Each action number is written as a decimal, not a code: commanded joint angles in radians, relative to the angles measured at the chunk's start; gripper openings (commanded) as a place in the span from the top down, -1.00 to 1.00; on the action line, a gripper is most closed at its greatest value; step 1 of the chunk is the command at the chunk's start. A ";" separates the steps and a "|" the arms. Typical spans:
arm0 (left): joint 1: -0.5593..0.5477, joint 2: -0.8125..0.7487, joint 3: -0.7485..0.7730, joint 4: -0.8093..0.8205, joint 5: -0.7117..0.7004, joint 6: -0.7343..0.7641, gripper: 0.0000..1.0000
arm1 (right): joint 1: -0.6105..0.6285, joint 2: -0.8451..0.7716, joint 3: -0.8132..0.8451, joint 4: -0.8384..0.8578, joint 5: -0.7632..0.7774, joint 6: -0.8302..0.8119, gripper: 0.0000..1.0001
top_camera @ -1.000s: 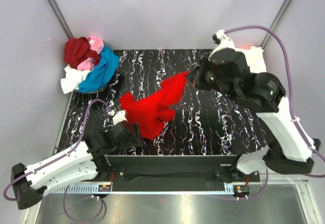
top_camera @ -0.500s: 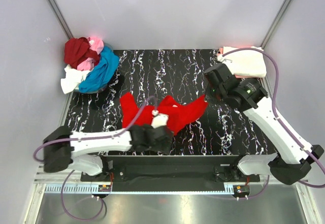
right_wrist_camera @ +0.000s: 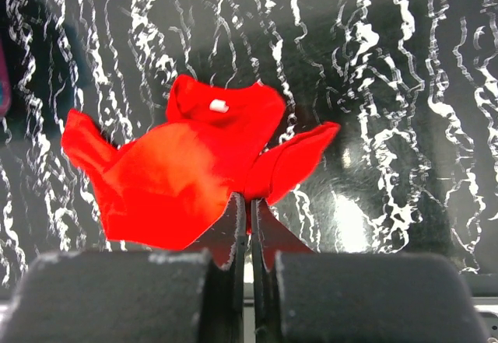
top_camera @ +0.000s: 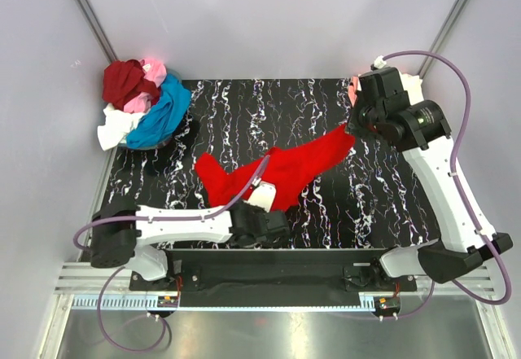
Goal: Fold and stack the t-shirts
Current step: Flatten the tshirt out
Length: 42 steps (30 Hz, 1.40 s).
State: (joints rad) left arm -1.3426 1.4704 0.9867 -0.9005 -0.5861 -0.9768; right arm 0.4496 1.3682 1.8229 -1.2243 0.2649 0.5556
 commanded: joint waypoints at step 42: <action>0.059 -0.223 0.779 -0.526 -0.100 0.395 1.00 | -0.111 -0.169 0.372 -0.242 -0.076 -0.011 1.00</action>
State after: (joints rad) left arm -1.2846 1.2663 1.6871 -1.2613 -0.6571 -0.7292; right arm 0.3462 1.2663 2.0998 -1.3365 0.1574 0.5156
